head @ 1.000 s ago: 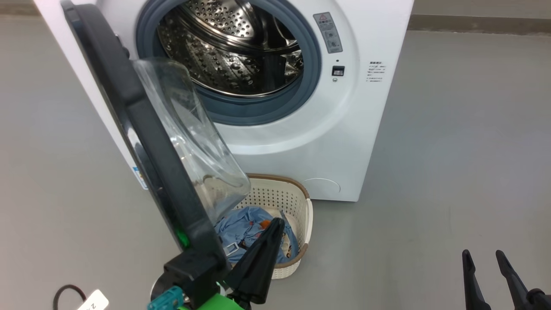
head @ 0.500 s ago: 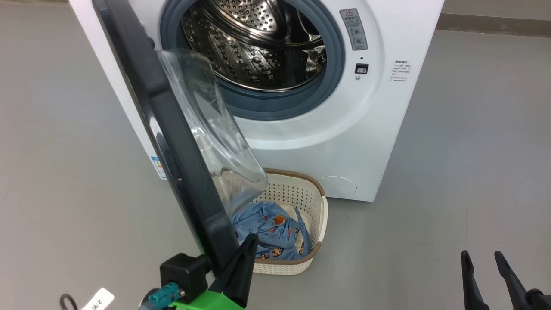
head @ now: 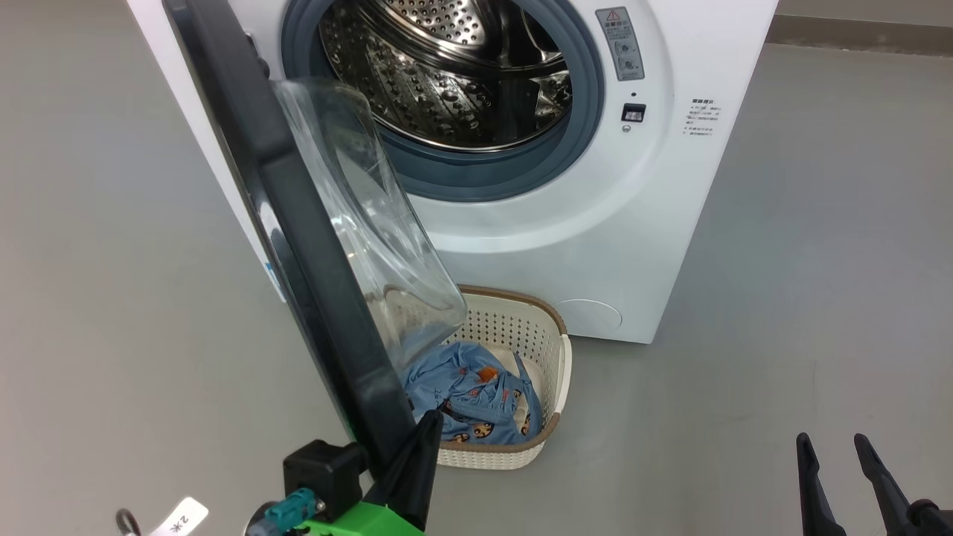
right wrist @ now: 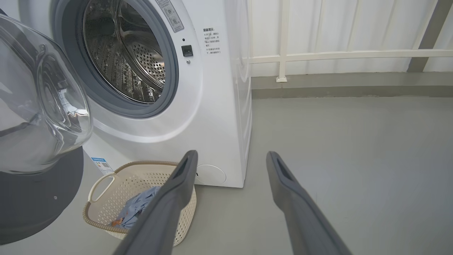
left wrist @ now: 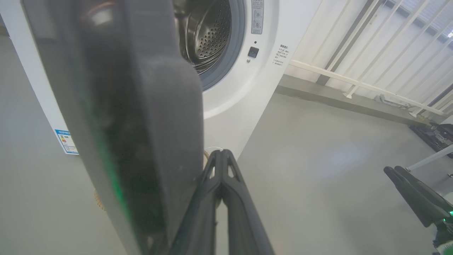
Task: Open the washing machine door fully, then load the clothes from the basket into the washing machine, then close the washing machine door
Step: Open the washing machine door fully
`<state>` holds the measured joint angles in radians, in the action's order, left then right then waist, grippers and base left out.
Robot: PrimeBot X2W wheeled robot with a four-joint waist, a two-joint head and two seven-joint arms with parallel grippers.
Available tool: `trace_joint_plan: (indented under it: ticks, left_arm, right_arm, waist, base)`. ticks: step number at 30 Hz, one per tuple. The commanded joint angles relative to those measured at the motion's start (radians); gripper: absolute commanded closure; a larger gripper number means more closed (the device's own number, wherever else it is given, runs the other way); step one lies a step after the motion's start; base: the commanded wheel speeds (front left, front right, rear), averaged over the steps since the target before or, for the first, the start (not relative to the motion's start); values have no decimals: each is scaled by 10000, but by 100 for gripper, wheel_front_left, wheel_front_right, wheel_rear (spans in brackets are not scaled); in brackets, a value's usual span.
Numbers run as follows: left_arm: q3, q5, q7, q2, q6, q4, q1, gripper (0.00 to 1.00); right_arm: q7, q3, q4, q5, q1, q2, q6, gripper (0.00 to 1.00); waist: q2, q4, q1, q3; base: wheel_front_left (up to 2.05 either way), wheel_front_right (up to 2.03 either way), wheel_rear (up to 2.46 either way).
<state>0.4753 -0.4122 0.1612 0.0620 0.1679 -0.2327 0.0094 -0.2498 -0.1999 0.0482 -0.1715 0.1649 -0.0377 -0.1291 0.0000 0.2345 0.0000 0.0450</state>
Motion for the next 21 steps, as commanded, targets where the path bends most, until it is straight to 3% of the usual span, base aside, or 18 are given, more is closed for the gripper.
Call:
trace_joint_plan:
  ticks: [1, 21]
  left_arm:
    - [-348, -6, -121, -43, 66, -196, -447, 100]
    - [-395, 178, -168, 58, 398, -87, -536, 100]
  right_arm:
    - [-120, 304, -213, -63, -297, -134, -16, 0]
    - [-120, 343, -120, -115, -351, -128, -16, 0]
  waist:
    - [0, 9, 0, 7]
    - [0, 843, 0, 101]
  base:
    - [0, 0, 0]
    - [0, 0, 0]
